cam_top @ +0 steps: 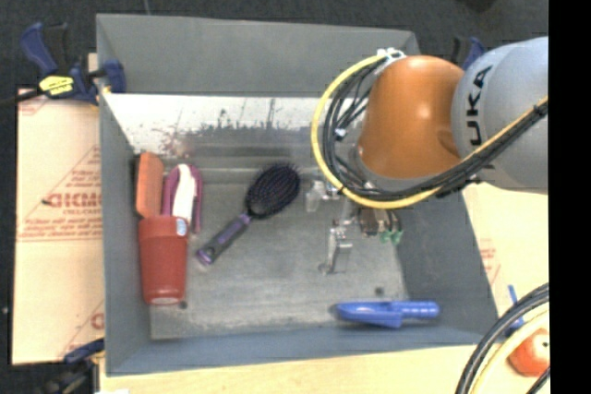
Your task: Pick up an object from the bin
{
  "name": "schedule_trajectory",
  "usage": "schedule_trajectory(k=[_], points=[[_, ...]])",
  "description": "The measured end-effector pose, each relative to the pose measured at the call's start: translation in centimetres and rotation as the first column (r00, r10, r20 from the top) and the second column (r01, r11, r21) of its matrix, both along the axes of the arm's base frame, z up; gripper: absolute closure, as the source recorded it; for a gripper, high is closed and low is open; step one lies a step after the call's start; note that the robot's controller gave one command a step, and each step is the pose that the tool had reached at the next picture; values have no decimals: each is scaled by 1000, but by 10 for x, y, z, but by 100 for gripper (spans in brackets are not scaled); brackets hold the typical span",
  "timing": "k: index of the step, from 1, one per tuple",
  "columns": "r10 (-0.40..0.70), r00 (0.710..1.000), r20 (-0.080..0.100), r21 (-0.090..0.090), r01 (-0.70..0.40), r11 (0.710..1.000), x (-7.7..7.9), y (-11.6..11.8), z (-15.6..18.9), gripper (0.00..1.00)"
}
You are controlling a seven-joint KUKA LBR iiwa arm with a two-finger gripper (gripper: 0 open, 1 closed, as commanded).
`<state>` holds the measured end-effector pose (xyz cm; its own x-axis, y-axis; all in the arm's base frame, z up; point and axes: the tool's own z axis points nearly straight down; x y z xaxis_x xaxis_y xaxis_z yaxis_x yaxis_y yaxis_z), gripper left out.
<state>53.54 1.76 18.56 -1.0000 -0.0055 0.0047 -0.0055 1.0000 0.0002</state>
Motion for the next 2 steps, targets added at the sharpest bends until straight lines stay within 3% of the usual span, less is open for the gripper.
schedule_trajectory(k=[1, 2], points=[[-1, 1000, 8, 0, 1, 1000, 2, 0, 4, 0], [373, 928, 19, -3, -373, 928, 81, 43, -100, 0]])
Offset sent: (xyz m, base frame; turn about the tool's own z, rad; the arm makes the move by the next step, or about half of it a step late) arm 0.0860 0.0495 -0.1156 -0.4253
